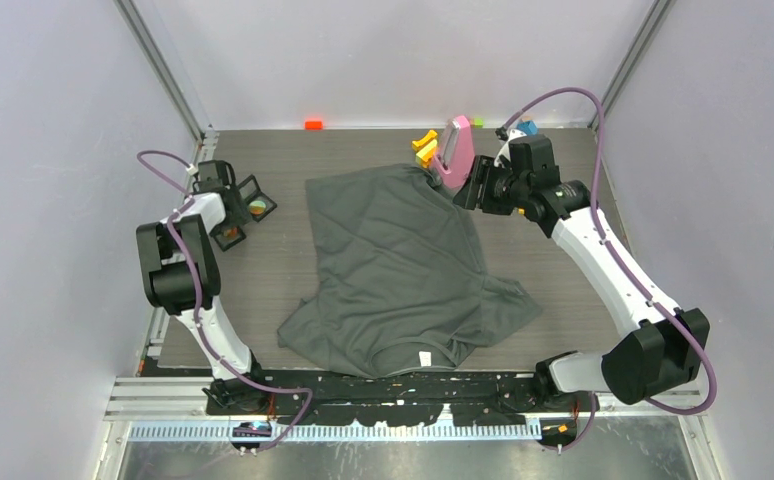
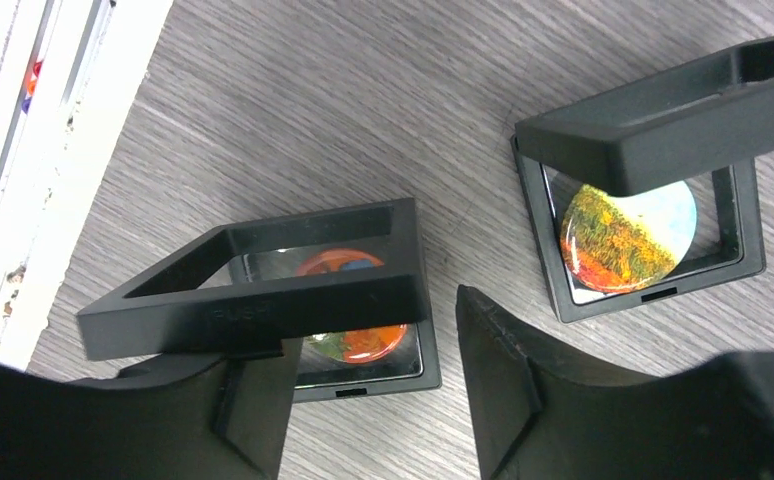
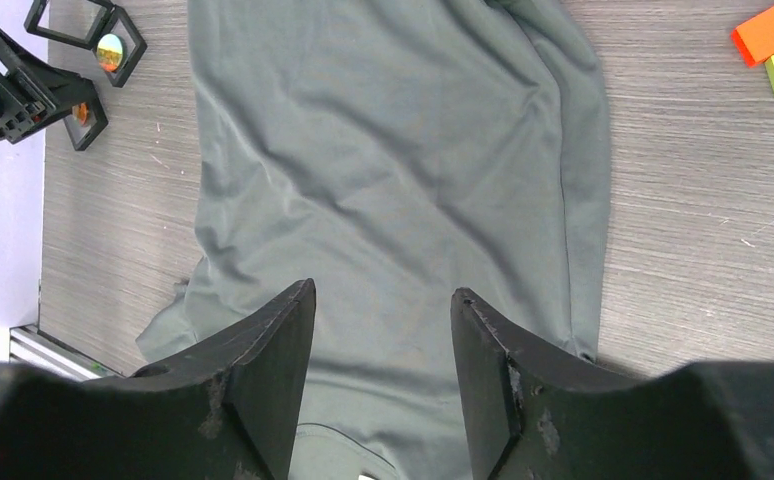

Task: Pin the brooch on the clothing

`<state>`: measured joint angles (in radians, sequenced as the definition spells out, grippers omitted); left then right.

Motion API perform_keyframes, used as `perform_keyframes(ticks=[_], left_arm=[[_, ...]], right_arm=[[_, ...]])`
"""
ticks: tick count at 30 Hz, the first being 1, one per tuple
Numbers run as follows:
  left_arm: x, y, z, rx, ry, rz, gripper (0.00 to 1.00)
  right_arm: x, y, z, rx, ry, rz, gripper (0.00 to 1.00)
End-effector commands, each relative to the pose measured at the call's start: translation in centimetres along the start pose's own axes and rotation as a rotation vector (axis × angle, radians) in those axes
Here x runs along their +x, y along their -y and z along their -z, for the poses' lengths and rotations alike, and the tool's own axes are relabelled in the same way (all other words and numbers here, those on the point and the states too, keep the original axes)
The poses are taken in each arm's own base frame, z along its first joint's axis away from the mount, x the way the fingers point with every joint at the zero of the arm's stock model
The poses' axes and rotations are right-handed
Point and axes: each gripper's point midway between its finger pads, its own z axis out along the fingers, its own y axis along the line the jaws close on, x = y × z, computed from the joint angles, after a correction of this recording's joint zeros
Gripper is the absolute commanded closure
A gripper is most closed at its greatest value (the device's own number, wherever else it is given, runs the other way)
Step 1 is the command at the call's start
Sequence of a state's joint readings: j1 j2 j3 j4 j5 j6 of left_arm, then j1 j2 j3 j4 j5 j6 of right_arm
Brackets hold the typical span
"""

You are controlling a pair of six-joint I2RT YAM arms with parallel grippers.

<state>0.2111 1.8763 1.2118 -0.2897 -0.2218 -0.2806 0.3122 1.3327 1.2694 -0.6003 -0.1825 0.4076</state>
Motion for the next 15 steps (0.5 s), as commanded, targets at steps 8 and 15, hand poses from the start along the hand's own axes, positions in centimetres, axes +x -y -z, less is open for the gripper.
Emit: perform_keyframes(ticks=[8, 15], left_arm=[[-1.37, -0.38, -0.01, -0.017, 0.01, -0.009, 0.62], [-1.65, -0.25, 0.9, -0.002, 0.016, 0.003, 0.72]], right_arm=[[-1.01, -0.98, 1.82, -0.033, 0.056, -0.014, 0.45], [-1.09, -0.97, 2.09, -0.03, 0.065, -0.016, 0.47]])
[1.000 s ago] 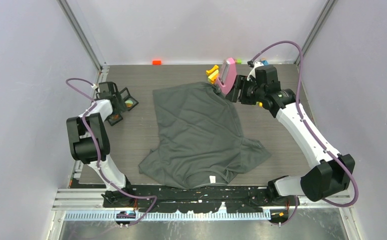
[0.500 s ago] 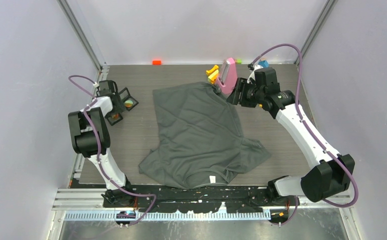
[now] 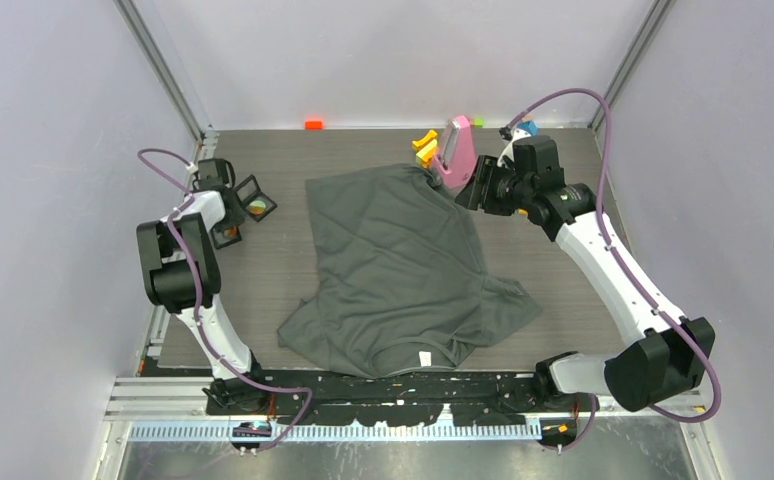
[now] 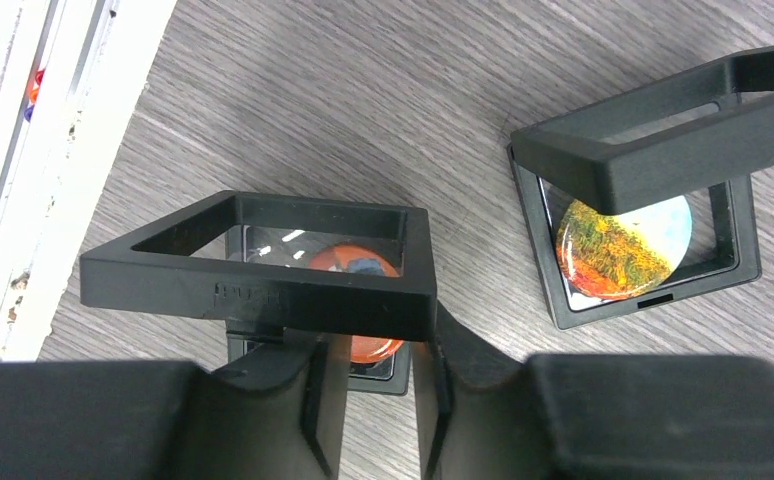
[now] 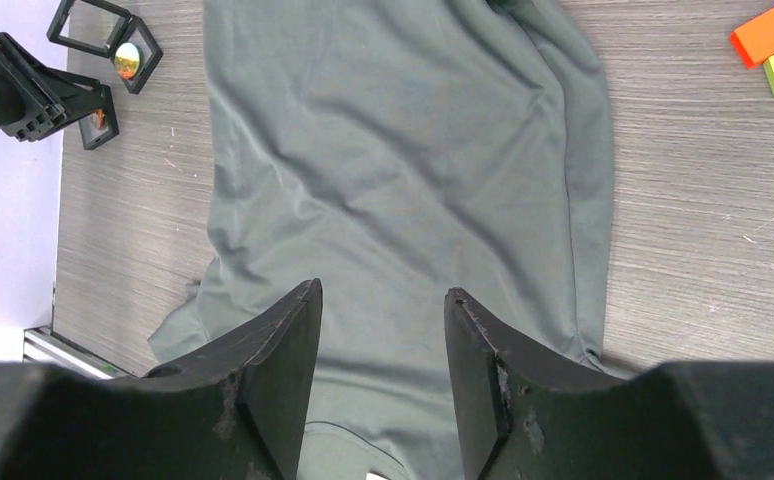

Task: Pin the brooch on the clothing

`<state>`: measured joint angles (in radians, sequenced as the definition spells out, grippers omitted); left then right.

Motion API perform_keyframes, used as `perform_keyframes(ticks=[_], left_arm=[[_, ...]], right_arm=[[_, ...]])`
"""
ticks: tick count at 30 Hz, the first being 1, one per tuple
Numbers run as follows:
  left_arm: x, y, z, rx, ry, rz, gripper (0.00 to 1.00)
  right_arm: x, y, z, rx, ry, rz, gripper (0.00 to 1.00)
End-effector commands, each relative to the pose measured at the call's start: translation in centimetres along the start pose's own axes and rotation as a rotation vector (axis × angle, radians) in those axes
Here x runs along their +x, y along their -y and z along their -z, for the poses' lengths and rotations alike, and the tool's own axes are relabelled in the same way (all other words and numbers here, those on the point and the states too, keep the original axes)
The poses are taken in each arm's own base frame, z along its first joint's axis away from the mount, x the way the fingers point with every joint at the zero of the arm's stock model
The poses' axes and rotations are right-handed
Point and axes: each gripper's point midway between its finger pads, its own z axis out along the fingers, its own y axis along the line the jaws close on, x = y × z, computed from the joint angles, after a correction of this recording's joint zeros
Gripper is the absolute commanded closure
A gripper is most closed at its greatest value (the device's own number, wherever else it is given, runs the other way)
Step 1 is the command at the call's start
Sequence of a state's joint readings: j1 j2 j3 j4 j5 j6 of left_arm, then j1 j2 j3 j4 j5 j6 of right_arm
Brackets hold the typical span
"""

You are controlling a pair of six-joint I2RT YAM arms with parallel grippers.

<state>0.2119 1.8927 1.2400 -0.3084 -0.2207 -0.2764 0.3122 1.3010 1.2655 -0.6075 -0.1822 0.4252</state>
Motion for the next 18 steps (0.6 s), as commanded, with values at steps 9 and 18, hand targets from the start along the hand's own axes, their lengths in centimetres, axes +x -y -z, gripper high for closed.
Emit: perform_keyframes(ticks=[9, 18], left_arm=[[-2.7, -0.4, 3.1, 0.016, 0.068, 0.016, 0.87], [-3.2, -0.6, 4.2, 0.016, 0.082, 0.006, 1.0]], right_arm=[[-0.9, -0.6, 1.3, -0.02, 0.052, -0.008, 0.47], [-0.7, -0.5, 1.3, -0.014, 0.05, -0.014, 0.47]])
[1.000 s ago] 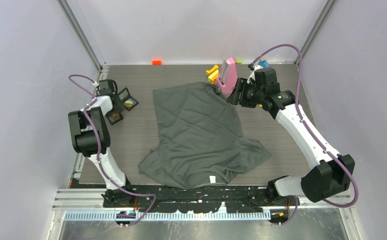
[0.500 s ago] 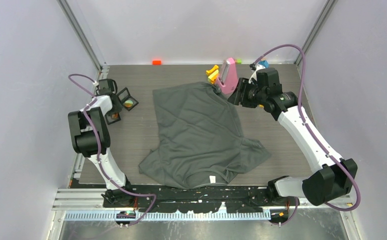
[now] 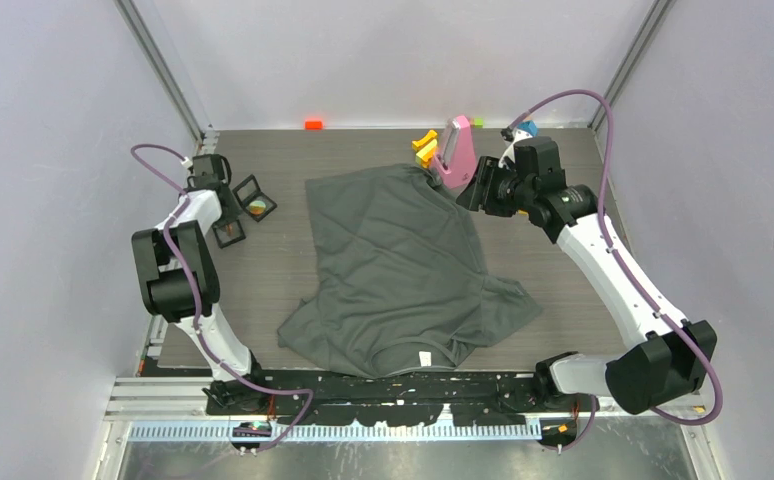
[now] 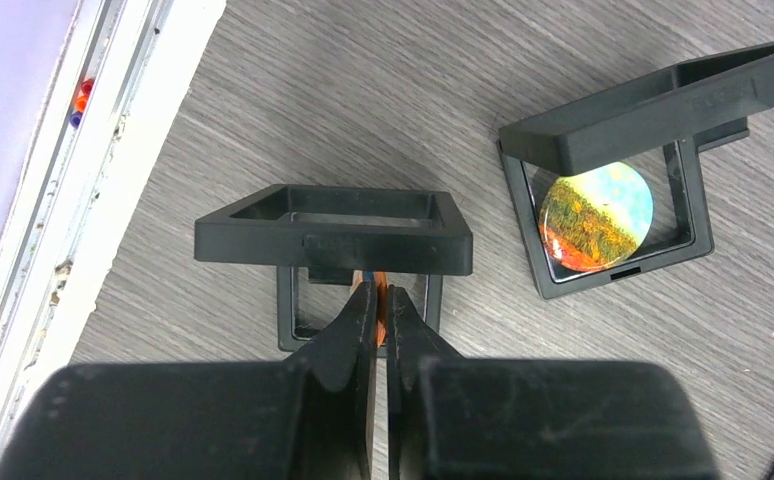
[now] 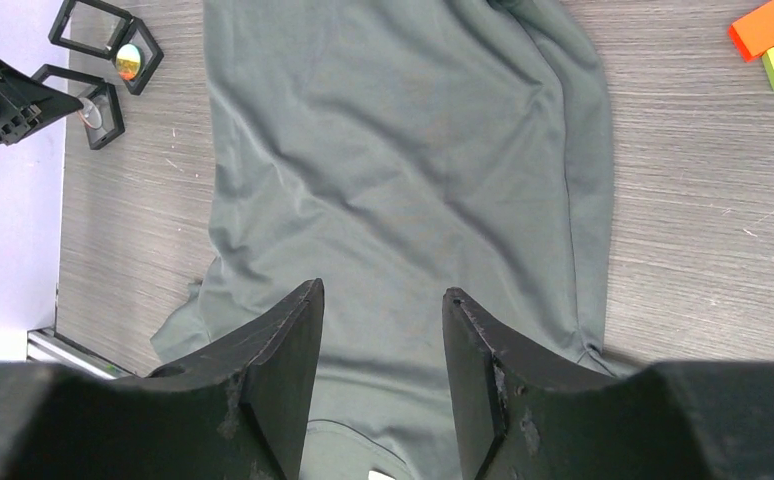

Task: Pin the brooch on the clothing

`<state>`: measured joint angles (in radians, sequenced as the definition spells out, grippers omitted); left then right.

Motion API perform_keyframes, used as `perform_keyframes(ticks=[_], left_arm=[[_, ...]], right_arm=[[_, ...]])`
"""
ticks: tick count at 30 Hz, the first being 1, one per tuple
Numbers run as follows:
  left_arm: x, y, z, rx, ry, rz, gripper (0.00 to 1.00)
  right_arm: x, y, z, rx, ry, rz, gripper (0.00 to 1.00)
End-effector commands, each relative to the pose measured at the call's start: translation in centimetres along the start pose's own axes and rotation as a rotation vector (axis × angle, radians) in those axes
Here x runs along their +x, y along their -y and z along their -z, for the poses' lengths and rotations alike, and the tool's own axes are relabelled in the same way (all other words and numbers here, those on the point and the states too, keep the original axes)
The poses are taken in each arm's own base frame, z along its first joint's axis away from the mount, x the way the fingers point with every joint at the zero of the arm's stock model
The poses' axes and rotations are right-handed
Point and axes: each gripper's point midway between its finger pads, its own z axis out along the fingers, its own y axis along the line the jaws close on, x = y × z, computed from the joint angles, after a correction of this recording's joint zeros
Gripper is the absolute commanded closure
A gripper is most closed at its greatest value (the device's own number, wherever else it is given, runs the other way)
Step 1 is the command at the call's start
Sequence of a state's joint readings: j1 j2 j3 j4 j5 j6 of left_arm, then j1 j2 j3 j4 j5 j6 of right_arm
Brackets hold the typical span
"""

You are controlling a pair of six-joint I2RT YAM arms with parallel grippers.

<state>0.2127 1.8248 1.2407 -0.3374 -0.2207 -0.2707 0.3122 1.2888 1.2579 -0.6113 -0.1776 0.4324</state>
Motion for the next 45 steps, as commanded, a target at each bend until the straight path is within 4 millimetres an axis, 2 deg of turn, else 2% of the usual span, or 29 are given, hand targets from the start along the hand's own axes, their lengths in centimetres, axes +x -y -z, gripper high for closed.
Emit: perform_keyframes(ticks=[1, 6, 10, 14, 17, 20, 24, 26, 29, 32, 36, 42, 45], left_arm=[[-1.9, -0.4, 2.2, 0.008, 0.046, 0.002, 1.0], [-3.4, -0.6, 5.2, 0.029, 0.102, 0.017, 1.0], [-3.8, 1.4, 8.5, 0.166, 0.121, 0.026, 1.0], [-3.0, 3.8, 12.4, 0.281, 0.139, -0.023, 1.0], [-1.4, 7.3, 15.8, 0.469, 0.111, -0.072, 1.0], [0.8, 11.1, 19.3, 0.651, 0.096, -0.167, 1.0], [4.7, 15.5, 24.2, 0.827, 0.1, -0.376, 1.0], [6.7, 17.8, 27.4, 1.006, 0.087, -0.434, 1.0], [10.0, 20.5, 33.7, 1.367, 0.017, -0.483, 1.0], [12.6, 21.5, 37.5, 1.602, -0.086, -0.49, 1.0], [14.7, 21.9, 41.3, 1.79, -0.175, -0.499, 1.0], [17.6, 21.6, 44.8, 1.927, -0.274, -0.571, 1.0], [18.5, 21.3, 46.0, 1.981, -0.302, -0.598, 1.0]], right_arm=[[-0.9, -0.6, 1.0, -0.019, 0.048, -0.008, 0.47], [-0.9, -0.9, 1.5, -0.032, 0.055, -0.01, 0.47], [-0.9, -1.3, 2.2, -0.055, 0.065, -0.006, 0.47], [-0.4, -1.9, 3.0, -0.089, 0.047, 0.005, 0.45], [0.5, -3.1, 3.7, -0.164, 0.014, 0.016, 0.43], [2.2, -5.2, 4.6, -0.305, -0.049, 0.021, 0.42], [4.4, -6.7, 5.5, -0.426, -0.117, -0.013, 0.42], [5.6, -7.5, 6.2, -0.48, -0.156, -0.02, 0.41], [7.4, -8.4, 7.1, -0.543, -0.194, -0.017, 0.4], [9.4, -9.5, 8.1, -0.591, -0.226, -0.007, 0.33], [10.4, -11.6, 9.1, -0.666, -0.215, 0.001, 0.29], [11.3, -14.5, 11.0, -0.793, -0.191, 0.05, 0.31], [11.7, -15.3, 11.3, -0.826, -0.203, 0.07, 0.32]])
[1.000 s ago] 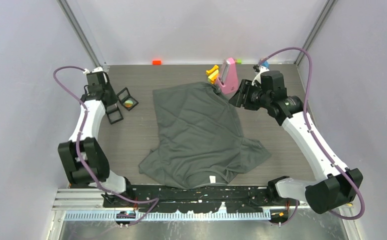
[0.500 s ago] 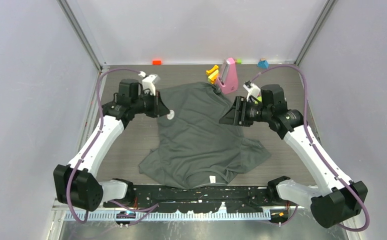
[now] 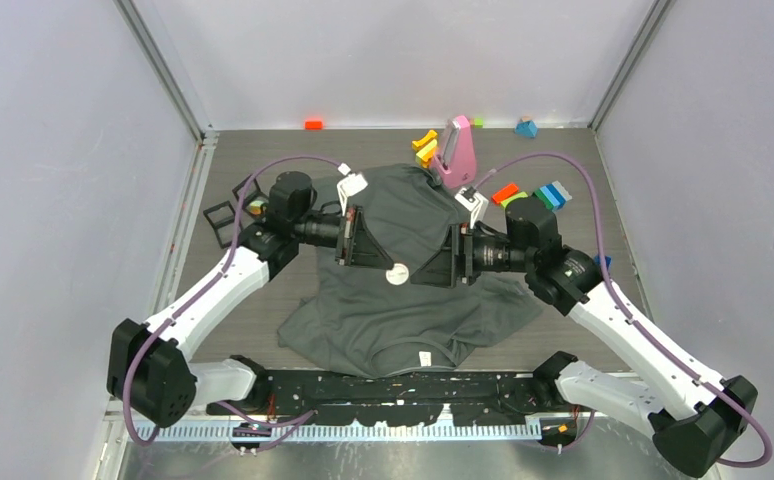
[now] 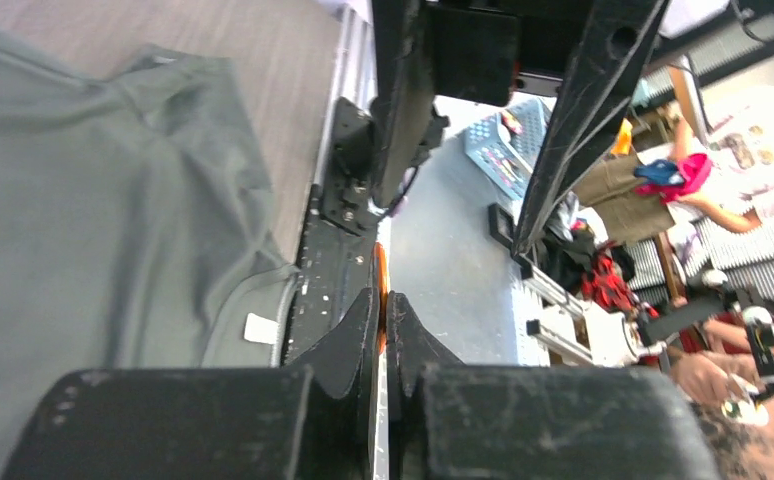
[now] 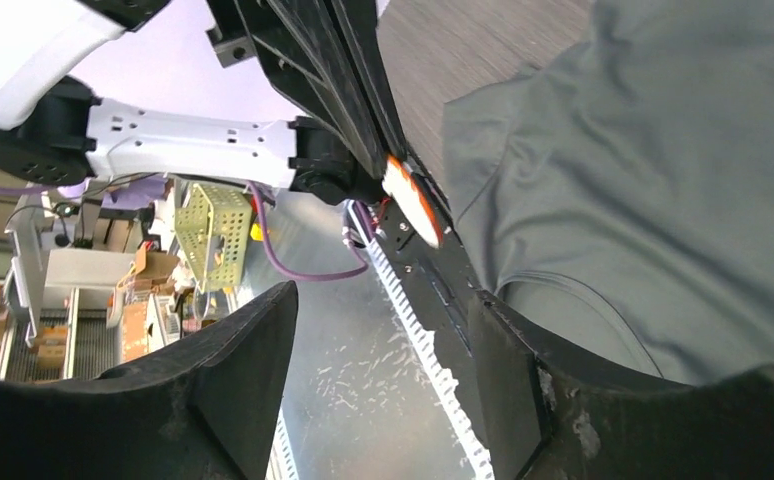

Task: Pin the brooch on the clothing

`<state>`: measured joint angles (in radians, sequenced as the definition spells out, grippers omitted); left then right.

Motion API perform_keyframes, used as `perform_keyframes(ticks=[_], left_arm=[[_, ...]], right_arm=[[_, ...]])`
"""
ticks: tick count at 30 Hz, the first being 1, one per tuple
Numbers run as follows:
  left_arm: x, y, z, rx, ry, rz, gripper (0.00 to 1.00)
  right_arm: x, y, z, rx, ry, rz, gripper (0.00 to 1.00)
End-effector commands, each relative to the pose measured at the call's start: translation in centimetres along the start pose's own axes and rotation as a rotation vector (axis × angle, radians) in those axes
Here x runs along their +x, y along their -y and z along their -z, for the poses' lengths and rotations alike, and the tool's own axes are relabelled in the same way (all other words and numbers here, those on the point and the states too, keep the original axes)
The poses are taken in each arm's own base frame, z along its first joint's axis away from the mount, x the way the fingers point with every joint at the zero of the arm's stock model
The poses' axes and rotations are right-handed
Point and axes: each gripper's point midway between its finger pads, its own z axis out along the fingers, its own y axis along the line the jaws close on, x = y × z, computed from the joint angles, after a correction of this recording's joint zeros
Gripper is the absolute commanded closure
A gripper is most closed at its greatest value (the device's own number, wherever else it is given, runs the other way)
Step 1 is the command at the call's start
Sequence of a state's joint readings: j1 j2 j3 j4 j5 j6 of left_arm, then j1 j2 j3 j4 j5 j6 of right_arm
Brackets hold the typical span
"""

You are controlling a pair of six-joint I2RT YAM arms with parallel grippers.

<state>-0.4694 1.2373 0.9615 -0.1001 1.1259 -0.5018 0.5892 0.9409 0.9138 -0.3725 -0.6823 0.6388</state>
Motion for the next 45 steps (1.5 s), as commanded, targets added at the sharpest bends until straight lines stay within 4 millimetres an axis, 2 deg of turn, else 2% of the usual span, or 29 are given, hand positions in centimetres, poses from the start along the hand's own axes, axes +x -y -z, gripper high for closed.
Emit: perform_keyframes(ticks=[1, 6, 12, 35, 39, 41, 44, 45], left_arm=[[0.3, 4.0, -0.2, 0.166, -0.034, -0.071, 1.0], [0.7, 4.6, -0.3, 0.189, -0.051, -0.074, 1.0], [1.2, 5.1, -0.7, 0.213, -0.074, -0.072, 1.0], [1.8, 5.5, -1.3, 0.234, -0.095, -0.061, 1.0], [1.8, 5.6, -1.4, 0.236, -0.097, -0.062, 1.0], [1.8, 5.6, -1.4, 0.236, -0.096, -0.062, 1.0], [1.7, 5.6, -1.4, 0.236, -0.093, -0.064, 1.0], [1.7, 5.6, -1.4, 0.236, -0.092, -0.064, 1.0]], right_arm=[[-0.7, -2.9, -0.3, -0.109, 0.026, 0.065, 0.33], [-0.5, -3.6, -0.2, -0.133, 0.027, 0.078, 0.44], [-0.5, -3.9, -0.1, -0.148, 0.034, 0.075, 0.52], [1.0, -4.4, -1.5, -0.183, -0.047, 0.064, 0.71], [0.8, -4.5, -1.5, -0.183, -0.037, 0.07, 0.78], [0.7, -4.4, -1.5, -0.179, -0.032, 0.074, 0.84], [0.8, -3.9, -1.5, -0.157, -0.024, 0.078, 0.98], [0.6, -3.6, -1.5, -0.137, -0.004, 0.08, 0.99]])
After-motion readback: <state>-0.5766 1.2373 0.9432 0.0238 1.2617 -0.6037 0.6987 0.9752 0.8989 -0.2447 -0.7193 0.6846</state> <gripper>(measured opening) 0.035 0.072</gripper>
